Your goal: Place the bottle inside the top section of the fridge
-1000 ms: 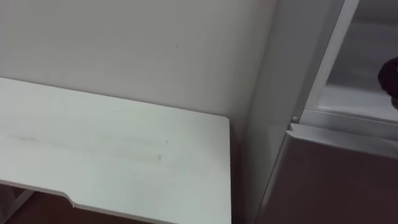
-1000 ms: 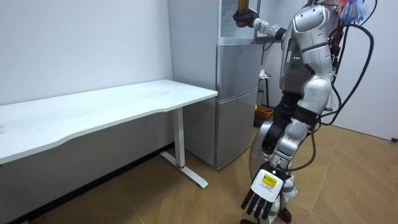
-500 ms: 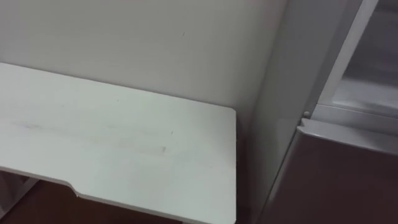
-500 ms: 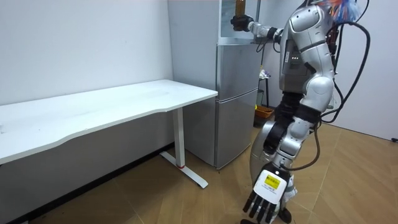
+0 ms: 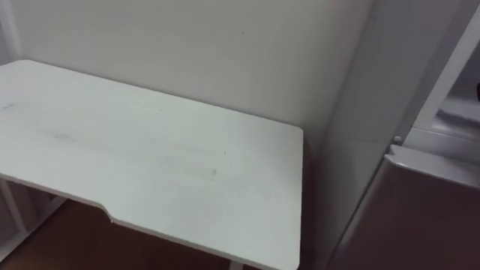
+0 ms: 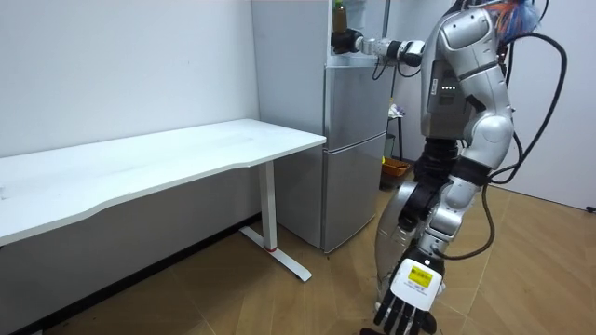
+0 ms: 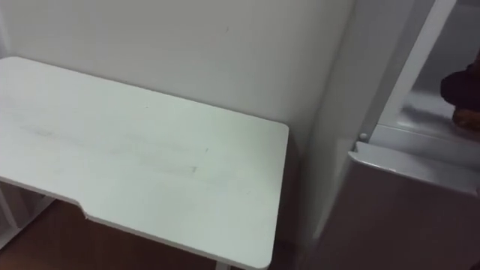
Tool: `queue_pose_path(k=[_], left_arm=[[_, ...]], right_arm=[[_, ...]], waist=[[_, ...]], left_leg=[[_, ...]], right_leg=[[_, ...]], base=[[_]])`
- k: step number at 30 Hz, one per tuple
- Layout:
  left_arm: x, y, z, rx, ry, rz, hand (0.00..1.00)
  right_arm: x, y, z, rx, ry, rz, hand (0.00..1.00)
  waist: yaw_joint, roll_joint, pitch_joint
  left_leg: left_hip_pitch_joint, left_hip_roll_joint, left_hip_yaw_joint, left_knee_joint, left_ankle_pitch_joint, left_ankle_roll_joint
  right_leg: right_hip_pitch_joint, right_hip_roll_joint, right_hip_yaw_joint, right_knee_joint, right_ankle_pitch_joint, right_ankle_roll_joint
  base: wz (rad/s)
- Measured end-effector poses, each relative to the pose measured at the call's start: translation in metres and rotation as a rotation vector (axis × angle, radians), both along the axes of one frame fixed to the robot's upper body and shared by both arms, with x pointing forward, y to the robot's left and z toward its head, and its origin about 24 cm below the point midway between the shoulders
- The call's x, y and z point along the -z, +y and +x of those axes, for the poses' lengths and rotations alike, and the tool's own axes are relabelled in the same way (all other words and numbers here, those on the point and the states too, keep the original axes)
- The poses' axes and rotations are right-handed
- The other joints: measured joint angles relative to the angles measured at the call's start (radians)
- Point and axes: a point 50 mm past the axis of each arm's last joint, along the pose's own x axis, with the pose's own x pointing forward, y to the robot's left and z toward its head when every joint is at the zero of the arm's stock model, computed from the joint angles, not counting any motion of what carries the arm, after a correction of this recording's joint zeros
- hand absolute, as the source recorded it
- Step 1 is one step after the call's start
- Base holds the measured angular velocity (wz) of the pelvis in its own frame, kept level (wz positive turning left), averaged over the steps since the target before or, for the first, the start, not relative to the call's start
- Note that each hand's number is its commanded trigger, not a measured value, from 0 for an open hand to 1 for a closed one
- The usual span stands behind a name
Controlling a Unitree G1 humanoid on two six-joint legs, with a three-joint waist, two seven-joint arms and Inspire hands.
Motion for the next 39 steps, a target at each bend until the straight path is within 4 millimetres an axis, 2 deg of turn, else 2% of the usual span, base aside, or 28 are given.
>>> queue_pose_path(k=[4, 13, 14, 15, 16, 17, 18, 28, 32, 39], left_arm=[[-0.002, 0.002, 0.002, 0.007, -0.006, 0.010, 0.00], [-0.001, 0.004, -0.003, -0.007, 0.036, -0.001, 0.00], [-0.001, 0.003, -0.004, -0.008, 0.041, -0.007, 0.00], [-0.001, 0.003, -0.005, -0.007, 0.045, -0.012, 0.00], [-0.001, 0.003, -0.005, -0.007, 0.045, -0.014, 0.00], [-0.001, 0.003, -0.005, -0.008, 0.048, -0.017, 0.00], [-0.001, 0.003, -0.005, -0.009, 0.051, -0.018, 0.00], [0.000, 0.004, -0.008, -0.004, 0.073, -0.012, 0.00], [-0.001, 0.004, -0.007, 0.007, 0.076, -0.005, 0.00], [-0.001, 0.004, -0.010, 0.002, 0.088, -0.005, 0.00]], right_arm=[[-0.010, -0.003, 0.006, 0.024, -0.001, 0.019, 1.00], [-0.005, -0.010, 0.010, 0.037, 0.056, 0.066, 1.00], [-0.003, -0.012, 0.010, 0.041, 0.065, 0.071, 0.91], [-0.002, -0.013, 0.010, 0.042, 0.074, 0.075, 0.76], [-0.002, -0.013, 0.010, 0.042, 0.075, 0.075, 0.55], [-0.001, -0.013, 0.010, 0.040, 0.077, 0.076, 0.04], [-0.001, -0.013, 0.010, 0.034, 0.079, 0.076, 0.00], [0.001, -0.014, 0.010, -0.006, 0.081, 0.117, 0.00], [0.005, -0.022, 0.007, -0.005, 0.107, 0.124, 0.00], [0.001, -0.027, 0.004, -0.027, 0.103, 0.129, 0.00]], waist=[[0.006, 0.005, 0.0050], [0.024, -0.001, 0.0034], [0.030, -0.001, 0.0045], [0.034, -0.001, 0.0045], [0.034, -0.002, 0.0048], [0.034, -0.003, 0.0057], [0.034, -0.003, 0.0059], [0.036, -0.003, 0.0054], [0.029, -0.004, 0.0044], [0.019, -0.007, 0.0013]], left_leg=[[-0.026, 0.002, -0.015, 0.019, -0.001, 0.000], [-0.032, 0.005, -0.013, 0.031, -0.001, -0.001], [-0.024, 0.005, -0.012, 0.030, -0.002, -0.002], [-0.020, 0.005, -0.012, 0.029, -0.002, -0.002], [-0.020, 0.006, -0.012, 0.029, -0.002, -0.002], [-0.020, 0.006, -0.012, 0.030, -0.002, -0.003], [-0.020, 0.006, -0.012, 0.031, -0.002, -0.003], [-0.005, 0.007, -0.008, 0.024, -0.001, -0.005], [0.005, 0.007, -0.013, 0.024, -0.002, -0.008], [0.015, 0.010, -0.012, 0.024, -0.004, -0.011]], right_leg=[[-0.010, 0.003, -0.010, 0.000, 0.002, -0.004], [-0.013, 0.007, -0.007, 0.001, 0.006, -0.011], [-0.007, 0.007, -0.005, 0.000, 0.006, -0.011], [-0.003, 0.007, -0.005, 0.000, 0.006, -0.011], [-0.003, 0.008, -0.004, 0.000, 0.006, -0.011], [-0.003, 0.008, -0.004, 0.000, 0.006, -0.011], [-0.003, 0.009, -0.003, 0.000, 0.006, -0.011], [0.004, 0.011, -0.004, -0.014, 0.006, -0.016], [0.024, 0.014, -0.006, -0.017, 0.003, -0.016], [0.034, 0.017, -0.006, -0.018, 0.003, -0.017]], base=[[0.11], [-0.02], [-0.05], [0.00], [0.00], [0.00], [0.00], [0.00], [0.02], [0.00]])
